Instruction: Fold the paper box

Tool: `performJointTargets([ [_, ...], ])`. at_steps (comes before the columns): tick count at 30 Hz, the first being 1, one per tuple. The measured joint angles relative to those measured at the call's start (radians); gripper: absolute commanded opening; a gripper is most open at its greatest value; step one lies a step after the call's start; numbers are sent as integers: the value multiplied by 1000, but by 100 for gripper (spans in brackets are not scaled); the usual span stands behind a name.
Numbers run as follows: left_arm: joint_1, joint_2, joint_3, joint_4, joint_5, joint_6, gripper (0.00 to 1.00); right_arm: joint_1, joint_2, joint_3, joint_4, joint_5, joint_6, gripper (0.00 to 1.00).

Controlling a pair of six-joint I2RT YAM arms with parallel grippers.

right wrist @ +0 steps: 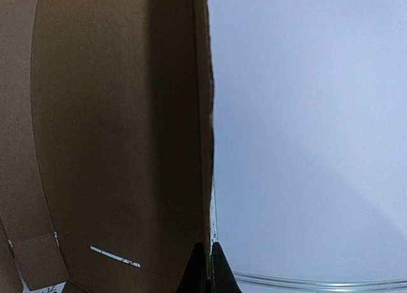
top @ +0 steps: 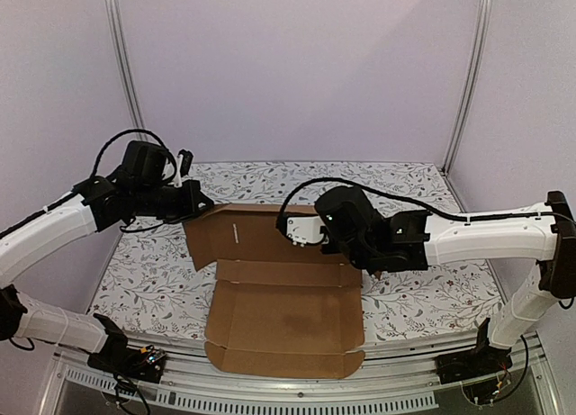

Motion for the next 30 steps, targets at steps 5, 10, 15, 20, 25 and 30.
performJointTargets([
  [5, -42, 44, 0, 21, 0, -4, 0, 1, 0, -1, 6, 0, 4, 0],
  [10, -100, 86, 8, 32, -5, -14, 0, 1, 0, -1, 7, 0, 14, 0],
  [15, -133, 127, 10, 53, -17, -33, 0, 3, 0, -1, 7, 2, 34, 0],
  [20, -138, 153, 10, 78, -40, -52, 0, 6, 0, -6, 8, 8, 48, 0],
  [25, -142, 149, 10, 93, -77, -60, 0, 8, 0, -18, 18, 9, 60, 0],
  [30, -143, 122, 4, 87, -129, -60, 0, 14, -1, -42, 38, 16, 63, 0],
])
